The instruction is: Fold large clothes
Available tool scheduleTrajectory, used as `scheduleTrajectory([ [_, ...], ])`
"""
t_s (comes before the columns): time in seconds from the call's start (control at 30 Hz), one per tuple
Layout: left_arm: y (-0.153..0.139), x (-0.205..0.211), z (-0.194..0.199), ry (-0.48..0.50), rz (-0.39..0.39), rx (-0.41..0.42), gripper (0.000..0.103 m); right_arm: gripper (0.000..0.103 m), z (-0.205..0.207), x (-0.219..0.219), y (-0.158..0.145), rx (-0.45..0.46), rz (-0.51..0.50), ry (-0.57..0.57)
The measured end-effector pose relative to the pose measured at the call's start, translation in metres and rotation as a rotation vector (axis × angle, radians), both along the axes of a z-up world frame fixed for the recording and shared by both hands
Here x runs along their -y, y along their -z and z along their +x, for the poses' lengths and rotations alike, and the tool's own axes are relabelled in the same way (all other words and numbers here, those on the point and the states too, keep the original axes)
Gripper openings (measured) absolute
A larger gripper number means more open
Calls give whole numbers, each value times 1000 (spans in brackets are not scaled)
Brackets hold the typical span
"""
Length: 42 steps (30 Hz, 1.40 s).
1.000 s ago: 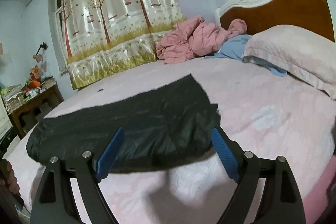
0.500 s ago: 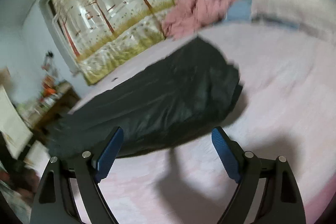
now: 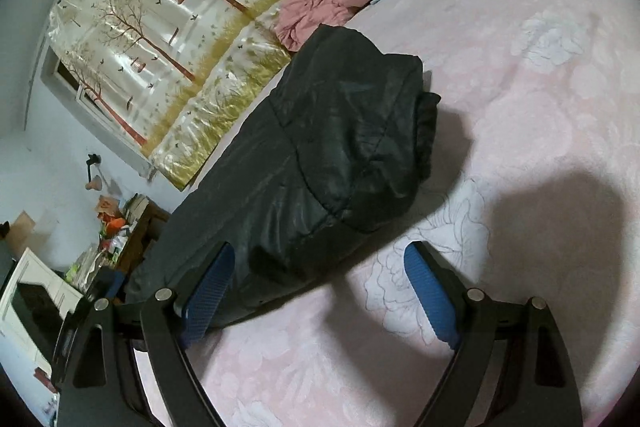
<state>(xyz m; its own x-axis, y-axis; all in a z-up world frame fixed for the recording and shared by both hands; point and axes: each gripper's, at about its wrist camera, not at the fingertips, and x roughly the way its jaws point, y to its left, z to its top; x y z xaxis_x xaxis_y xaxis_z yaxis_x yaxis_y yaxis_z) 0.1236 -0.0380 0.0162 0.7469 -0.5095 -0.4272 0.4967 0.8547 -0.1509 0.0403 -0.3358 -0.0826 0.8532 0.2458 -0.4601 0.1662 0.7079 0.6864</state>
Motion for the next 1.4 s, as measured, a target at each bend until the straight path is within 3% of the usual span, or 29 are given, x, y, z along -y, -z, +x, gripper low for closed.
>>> scheduleTrajectory([
  [0.13, 18, 17, 26, -2, 19, -129, 34, 88, 1, -10, -3, 2, -96, -17],
  [0.23, 35, 25, 40, -46, 56, -192, 30, 88, 3, -16, -5, -10, -171, -25],
  [0.43, 68, 35, 55, -36, 110, -279, 31, 88, 10, -13, -6, -17, -172, -13],
  [0.63, 73, 45, 55, -55, 170, -292, 31, 90, 12, -5, -5, 0, -106, 19],
  [0.8, 74, 42, 53, -63, 137, -283, 31, 102, 11, 9, 1, 119, 166, 2],
  [1.0, 73, 39, 51, -63, 119, -271, 31, 103, 36, 3, -3, 98, 144, 74],
  [1.13, 73, 35, 49, -60, 108, -270, 31, 93, 58, -9, -4, 7, 13, 129],
  [1.2, 74, 33, 47, -60, 107, -267, 31, 82, 61, -8, -7, 16, 9, 117],
  [1.3, 74, 34, 47, -62, 119, -263, 31, 78, 59, -9, -6, 34, -7, 112],
  [1.4, 74, 33, 46, -62, 119, -258, 31, 59, 56, -11, -4, 37, -37, 119],
])
